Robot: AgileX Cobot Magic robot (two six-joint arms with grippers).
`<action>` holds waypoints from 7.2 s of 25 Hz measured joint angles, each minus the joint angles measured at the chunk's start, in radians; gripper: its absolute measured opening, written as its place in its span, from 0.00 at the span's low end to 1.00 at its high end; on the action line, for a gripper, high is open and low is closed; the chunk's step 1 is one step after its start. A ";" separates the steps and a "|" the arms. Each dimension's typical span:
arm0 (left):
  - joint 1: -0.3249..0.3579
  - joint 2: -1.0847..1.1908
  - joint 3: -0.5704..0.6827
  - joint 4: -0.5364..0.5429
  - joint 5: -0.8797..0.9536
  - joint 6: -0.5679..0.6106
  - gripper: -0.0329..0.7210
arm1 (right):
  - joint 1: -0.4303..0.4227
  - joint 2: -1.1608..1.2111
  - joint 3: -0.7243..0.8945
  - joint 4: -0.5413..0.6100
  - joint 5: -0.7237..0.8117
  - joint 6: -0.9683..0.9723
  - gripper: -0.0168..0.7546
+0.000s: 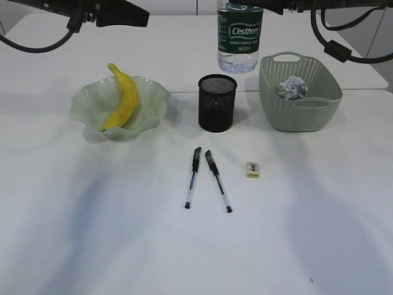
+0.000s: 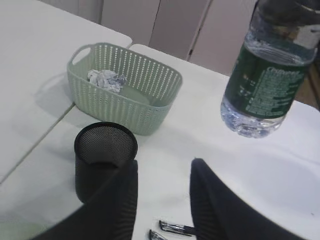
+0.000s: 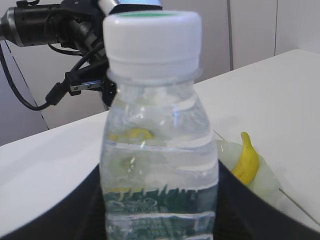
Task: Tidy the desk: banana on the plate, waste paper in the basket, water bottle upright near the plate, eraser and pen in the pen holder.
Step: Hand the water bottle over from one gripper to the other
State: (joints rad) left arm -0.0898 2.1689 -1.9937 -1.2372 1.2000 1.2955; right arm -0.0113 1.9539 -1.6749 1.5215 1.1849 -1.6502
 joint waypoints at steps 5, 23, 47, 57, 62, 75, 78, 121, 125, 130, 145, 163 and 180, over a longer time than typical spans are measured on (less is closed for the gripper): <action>0.000 0.000 0.000 -0.043 0.001 0.150 0.37 | 0.000 0.000 0.000 0.000 0.000 -0.011 0.49; 0.000 0.054 0.108 -0.283 -0.005 0.436 0.37 | 0.000 0.000 0.000 0.000 0.000 -0.022 0.49; -0.125 0.039 0.244 -0.344 -0.012 0.461 0.36 | 0.000 0.000 0.000 -0.008 0.000 -0.068 0.48; -0.125 0.000 0.244 -0.341 -0.012 0.456 0.36 | 0.000 0.000 0.000 0.015 0.000 -0.070 0.48; -0.123 -0.011 0.244 -0.356 -0.012 0.453 0.36 | 0.000 0.000 0.000 0.056 0.000 -0.043 0.48; -0.123 -0.014 0.244 -0.441 -0.012 0.420 0.41 | 0.018 0.000 0.000 0.076 0.000 -0.012 0.48; -0.123 -0.014 0.244 -0.452 -0.012 0.409 0.51 | 0.018 0.000 0.000 0.076 0.000 -0.012 0.48; -0.240 -0.014 0.244 -0.510 -0.025 0.378 0.80 | 0.066 0.000 0.000 0.080 0.002 -0.007 0.48; -0.249 -0.014 0.244 -0.514 -0.029 0.378 0.80 | 0.066 0.000 0.000 0.084 0.004 -0.001 0.48; -0.259 -0.014 0.244 -0.518 -0.039 0.378 0.80 | 0.067 0.000 0.000 0.086 0.008 0.003 0.48; -0.259 -0.014 0.244 -0.521 -0.048 0.378 0.70 | 0.067 0.000 0.000 0.089 0.010 0.010 0.48; -0.259 -0.014 0.245 -0.521 -0.048 0.380 0.57 | 0.067 0.000 0.000 0.089 0.010 0.014 0.48; -0.259 -0.014 0.246 -0.521 -0.048 0.380 0.57 | 0.067 0.000 0.000 0.089 0.010 0.011 0.48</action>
State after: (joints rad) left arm -0.3491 2.1553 -1.7473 -1.7586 1.1524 1.6751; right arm 0.0552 1.9539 -1.6749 1.6108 1.1950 -1.6387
